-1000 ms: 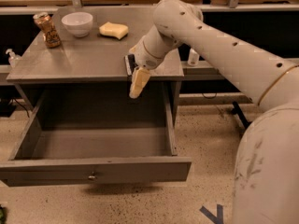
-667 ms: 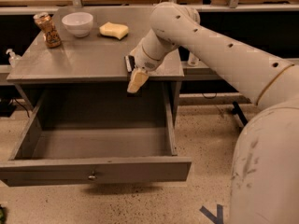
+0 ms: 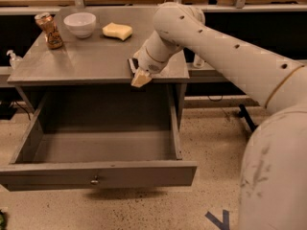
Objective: Place rxbar blueberry into top drawer
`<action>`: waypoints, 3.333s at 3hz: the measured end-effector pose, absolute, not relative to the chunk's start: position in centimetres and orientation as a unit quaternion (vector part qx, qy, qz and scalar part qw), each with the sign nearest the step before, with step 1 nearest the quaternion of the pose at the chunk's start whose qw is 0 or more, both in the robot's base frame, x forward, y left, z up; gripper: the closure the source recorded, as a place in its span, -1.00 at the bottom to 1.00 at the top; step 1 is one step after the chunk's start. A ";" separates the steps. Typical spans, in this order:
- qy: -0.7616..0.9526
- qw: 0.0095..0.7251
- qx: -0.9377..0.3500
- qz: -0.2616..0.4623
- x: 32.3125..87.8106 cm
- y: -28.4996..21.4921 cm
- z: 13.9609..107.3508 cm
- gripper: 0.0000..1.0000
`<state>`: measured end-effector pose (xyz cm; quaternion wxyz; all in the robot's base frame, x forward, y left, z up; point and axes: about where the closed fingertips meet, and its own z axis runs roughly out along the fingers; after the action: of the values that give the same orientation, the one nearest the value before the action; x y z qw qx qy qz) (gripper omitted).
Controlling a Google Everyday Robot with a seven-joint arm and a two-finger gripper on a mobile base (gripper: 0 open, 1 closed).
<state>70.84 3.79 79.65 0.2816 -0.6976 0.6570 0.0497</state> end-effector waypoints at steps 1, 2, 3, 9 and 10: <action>0.643 0.289 -0.703 0.094 66.1 3.8 80.7 1.00; 0.640 0.290 -0.704 0.100 65.4 3.9 81.1 1.00; 0.640 0.290 -0.704 0.100 65.4 3.9 81.4 1.00; 0.592 0.422 -0.662 0.182 60.0 1.5 90.6 1.00; 0.594 0.412 -0.660 0.205 60.7 2.9 89.0 1.00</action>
Offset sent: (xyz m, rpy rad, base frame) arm -0.1497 -0.0022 0.0485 0.2021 0.1140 0.1401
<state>60.66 2.87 89.00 0.4124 -0.6598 0.5938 0.2047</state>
